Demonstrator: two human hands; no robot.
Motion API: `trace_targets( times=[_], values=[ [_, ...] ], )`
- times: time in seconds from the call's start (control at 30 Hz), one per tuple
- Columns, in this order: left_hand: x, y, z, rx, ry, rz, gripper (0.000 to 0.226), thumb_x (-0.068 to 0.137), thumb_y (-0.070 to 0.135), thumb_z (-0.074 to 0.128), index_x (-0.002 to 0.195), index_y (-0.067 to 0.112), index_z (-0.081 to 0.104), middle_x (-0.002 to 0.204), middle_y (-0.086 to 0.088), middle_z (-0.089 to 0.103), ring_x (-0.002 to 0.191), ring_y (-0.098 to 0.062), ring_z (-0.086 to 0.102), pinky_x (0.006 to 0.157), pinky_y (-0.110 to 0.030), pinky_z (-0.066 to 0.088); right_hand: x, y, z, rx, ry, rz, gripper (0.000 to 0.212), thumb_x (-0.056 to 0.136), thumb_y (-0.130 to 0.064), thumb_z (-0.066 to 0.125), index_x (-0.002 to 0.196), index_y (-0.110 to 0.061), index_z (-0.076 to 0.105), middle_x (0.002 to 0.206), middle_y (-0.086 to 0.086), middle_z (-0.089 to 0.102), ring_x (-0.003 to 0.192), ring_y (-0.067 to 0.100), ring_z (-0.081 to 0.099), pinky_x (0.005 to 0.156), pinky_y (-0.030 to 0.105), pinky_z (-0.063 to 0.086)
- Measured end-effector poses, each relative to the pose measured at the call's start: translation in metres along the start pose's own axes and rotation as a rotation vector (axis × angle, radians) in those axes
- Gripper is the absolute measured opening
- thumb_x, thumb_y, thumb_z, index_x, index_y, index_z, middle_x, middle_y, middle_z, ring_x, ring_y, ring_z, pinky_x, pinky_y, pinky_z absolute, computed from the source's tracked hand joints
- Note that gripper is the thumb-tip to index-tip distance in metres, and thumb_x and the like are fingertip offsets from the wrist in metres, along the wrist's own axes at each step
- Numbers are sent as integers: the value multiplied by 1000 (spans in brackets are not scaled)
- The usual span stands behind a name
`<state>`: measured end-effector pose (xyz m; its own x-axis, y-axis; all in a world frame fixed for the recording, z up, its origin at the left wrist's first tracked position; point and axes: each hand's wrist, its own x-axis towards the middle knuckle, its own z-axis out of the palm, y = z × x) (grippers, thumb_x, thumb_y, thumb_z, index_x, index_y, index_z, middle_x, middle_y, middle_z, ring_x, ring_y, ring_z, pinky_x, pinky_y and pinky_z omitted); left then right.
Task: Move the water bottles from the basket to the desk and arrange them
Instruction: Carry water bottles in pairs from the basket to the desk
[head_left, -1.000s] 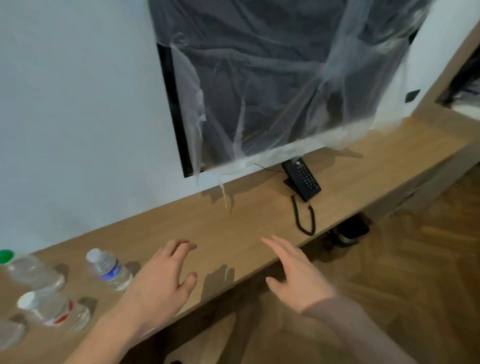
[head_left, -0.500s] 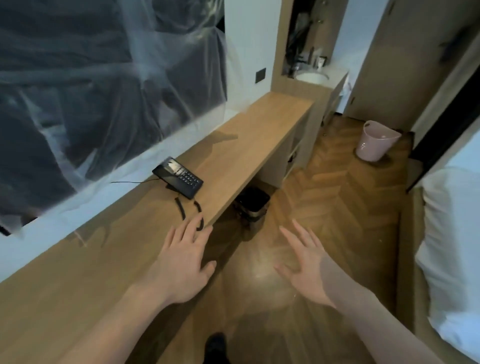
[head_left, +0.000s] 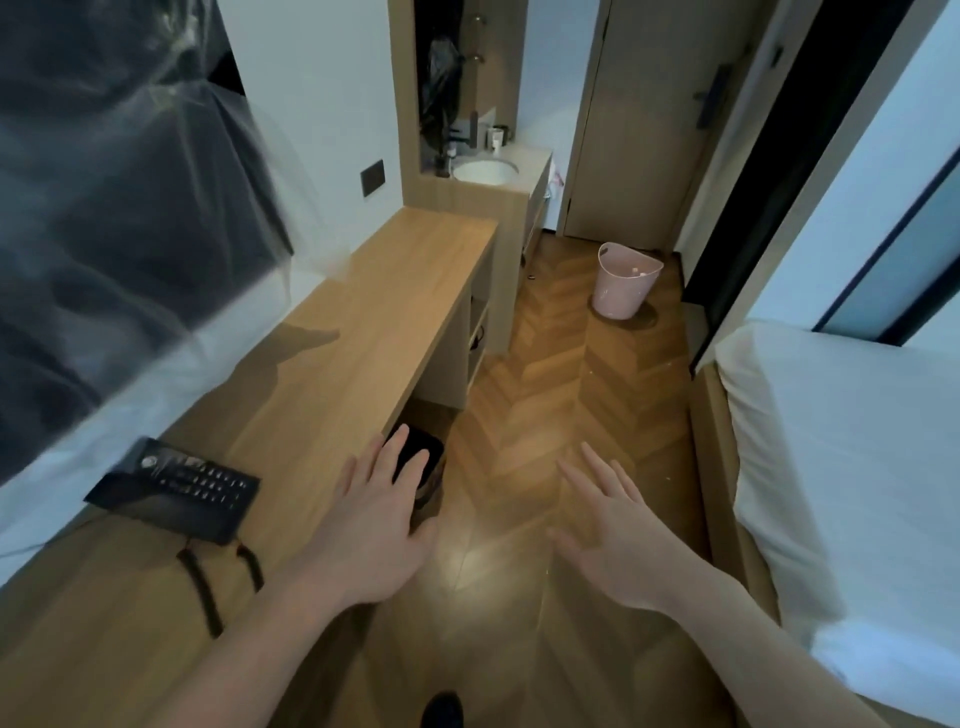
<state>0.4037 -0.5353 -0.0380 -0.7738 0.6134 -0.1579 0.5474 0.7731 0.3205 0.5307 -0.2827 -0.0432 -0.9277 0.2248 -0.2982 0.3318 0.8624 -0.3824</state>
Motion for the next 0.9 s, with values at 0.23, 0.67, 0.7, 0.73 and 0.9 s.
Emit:
trace_targets(
  times=[0.23,0.67,0.7,0.73,0.9],
  values=[
    [117,-17,-26,80,-78,46,75,107,51,41,166,30,1,171,4,-22,157,-23,-20,126,-43,-3,85,16,-35,1,55,98,82,103,-66,42,168,-40,0,174,-10,-22,160,27,-20,130,48,3],
    [347,47,-52,193,-77,157,76,107,52,40,166,29,0,171,5,-24,158,-22,-21,127,-44,-7,240,116,-124,70,116,170,82,104,-62,47,167,-43,-2,172,-15,-25,161,23,-20,130,45,4],
    [367,54,-54,193,-74,165,76,107,52,40,167,29,0,171,4,-24,158,-22,-21,128,-44,-7,256,127,-133,71,111,173,82,104,-62,47,167,-43,-1,172,-15,-25,161,22,-20,131,46,3],
    [388,61,-55,192,-71,173,76,107,52,40,167,28,0,171,3,-23,157,-22,-22,129,-45,-7,271,137,-142,66,107,177,82,104,-62,47,167,-43,-1,172,-14,-25,161,23,-20,132,47,4],
    [483,97,-68,206,-44,164,76,106,54,41,166,31,0,171,4,-23,157,-21,-23,130,-47,-4,342,185,-198,55,132,161,81,104,-62,48,168,-41,2,173,-12,-22,162,24,-17,132,47,5]
  ],
)
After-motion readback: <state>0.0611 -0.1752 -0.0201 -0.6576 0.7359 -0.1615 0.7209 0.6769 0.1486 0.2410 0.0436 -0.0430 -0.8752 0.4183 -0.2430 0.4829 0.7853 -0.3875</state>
